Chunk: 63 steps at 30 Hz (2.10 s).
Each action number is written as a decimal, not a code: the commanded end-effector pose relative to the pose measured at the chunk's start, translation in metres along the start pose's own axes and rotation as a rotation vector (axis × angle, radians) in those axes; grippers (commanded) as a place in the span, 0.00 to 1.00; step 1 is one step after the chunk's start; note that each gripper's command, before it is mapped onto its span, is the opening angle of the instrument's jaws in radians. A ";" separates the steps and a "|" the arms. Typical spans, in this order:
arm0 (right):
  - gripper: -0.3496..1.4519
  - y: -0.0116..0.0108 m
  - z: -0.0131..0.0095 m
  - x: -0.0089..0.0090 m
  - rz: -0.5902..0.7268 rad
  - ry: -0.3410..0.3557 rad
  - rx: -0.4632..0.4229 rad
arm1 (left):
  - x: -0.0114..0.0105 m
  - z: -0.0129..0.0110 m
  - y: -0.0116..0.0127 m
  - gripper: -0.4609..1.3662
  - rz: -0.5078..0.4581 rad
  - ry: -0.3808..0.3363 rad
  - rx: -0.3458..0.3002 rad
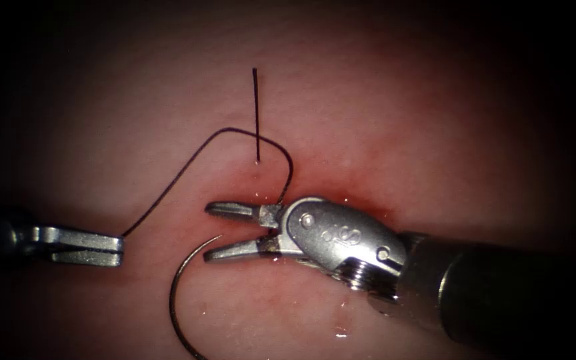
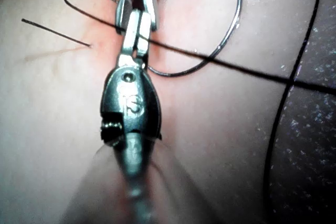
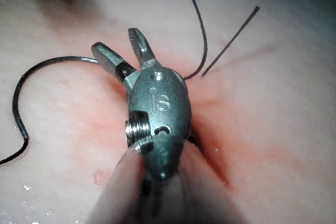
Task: Wound Closure
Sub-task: Use the left hand to wrap the suture two times around the right gripper, counter-clockwise
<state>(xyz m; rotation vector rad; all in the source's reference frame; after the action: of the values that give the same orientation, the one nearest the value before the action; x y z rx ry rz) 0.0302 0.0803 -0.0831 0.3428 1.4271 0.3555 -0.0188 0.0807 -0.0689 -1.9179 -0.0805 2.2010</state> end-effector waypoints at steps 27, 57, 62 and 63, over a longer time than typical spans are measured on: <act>0.45 0.0003 -0.0101 0.0048 0.029 -0.126 0.149 | -0.0002 -0.0011 0.0026 0.06 -0.053 -0.112 -0.098; 0.00 0.0111 0.0002 0.0070 0.013 -0.076 0.125 | 0.0031 0.0051 0.0062 0.06 0.136 -0.029 -0.323; 0.00 0.0087 0.0021 0.0035 -0.034 -0.094 0.227 | 0.0047 0.0045 0.0038 0.06 0.195 0.025 -0.264; 0.00 0.0085 0.0021 0.0031 -0.033 -0.095 0.234 | 0.0047 0.0044 0.0035 0.06 0.199 0.027 -0.257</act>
<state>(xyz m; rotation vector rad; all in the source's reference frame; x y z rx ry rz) 0.0325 0.0888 -0.0817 0.5194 1.3805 0.1385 -0.0241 0.0789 -0.0735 -2.1746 -0.1800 2.3889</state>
